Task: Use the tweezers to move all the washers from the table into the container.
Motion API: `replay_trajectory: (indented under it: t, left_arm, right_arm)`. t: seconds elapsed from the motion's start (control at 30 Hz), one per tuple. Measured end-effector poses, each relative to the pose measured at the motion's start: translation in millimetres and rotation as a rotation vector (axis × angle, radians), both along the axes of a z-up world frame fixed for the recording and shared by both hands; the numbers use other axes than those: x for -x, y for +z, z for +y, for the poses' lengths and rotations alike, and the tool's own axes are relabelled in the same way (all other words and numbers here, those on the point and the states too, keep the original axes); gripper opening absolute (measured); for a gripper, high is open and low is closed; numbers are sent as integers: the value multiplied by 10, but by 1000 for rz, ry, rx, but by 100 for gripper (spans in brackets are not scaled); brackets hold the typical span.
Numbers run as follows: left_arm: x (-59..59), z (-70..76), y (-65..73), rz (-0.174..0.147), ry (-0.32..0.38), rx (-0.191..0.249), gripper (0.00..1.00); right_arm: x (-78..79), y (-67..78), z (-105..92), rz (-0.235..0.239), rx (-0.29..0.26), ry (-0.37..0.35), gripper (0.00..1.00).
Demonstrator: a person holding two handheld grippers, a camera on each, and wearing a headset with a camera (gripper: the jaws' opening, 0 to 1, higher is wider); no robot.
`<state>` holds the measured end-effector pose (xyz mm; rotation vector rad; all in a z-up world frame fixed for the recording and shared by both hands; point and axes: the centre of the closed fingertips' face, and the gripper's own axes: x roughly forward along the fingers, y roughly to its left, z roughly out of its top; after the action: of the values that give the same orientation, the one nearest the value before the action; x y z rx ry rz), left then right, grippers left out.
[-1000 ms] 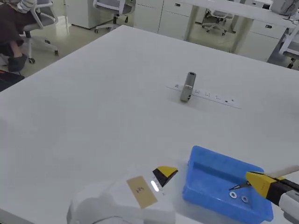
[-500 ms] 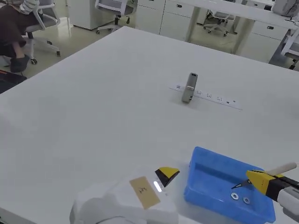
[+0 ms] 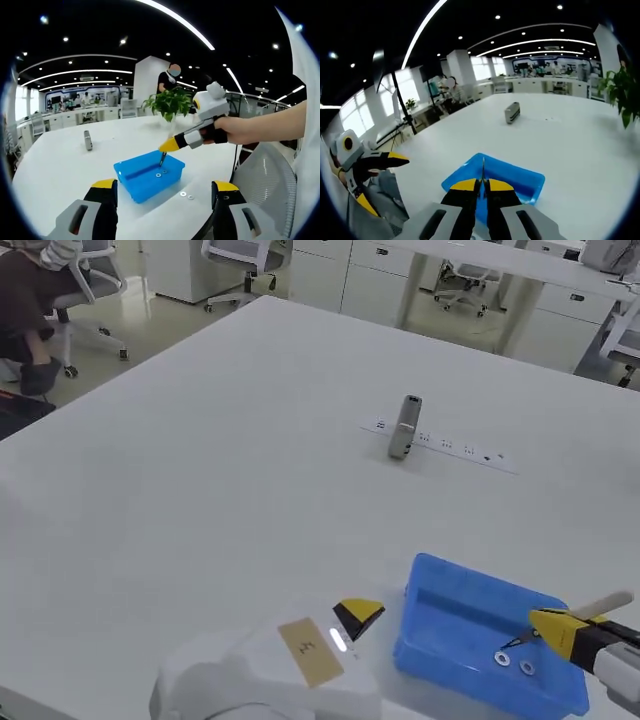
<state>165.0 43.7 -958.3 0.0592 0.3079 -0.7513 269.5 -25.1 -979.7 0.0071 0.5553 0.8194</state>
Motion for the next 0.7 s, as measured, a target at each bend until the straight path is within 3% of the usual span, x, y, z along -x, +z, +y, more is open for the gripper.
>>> replay_trajectory:
  t: [0.4,0.7]
  left_arm:
    - [6,-4,-26,11,-5,-9,77]
    - [11,-7,-42,17,-10,-15,77]
  right_arm:
    - [-33,-362,-120,34,126,22,3]
    - [-24,-440,-119,26,165,40,3]
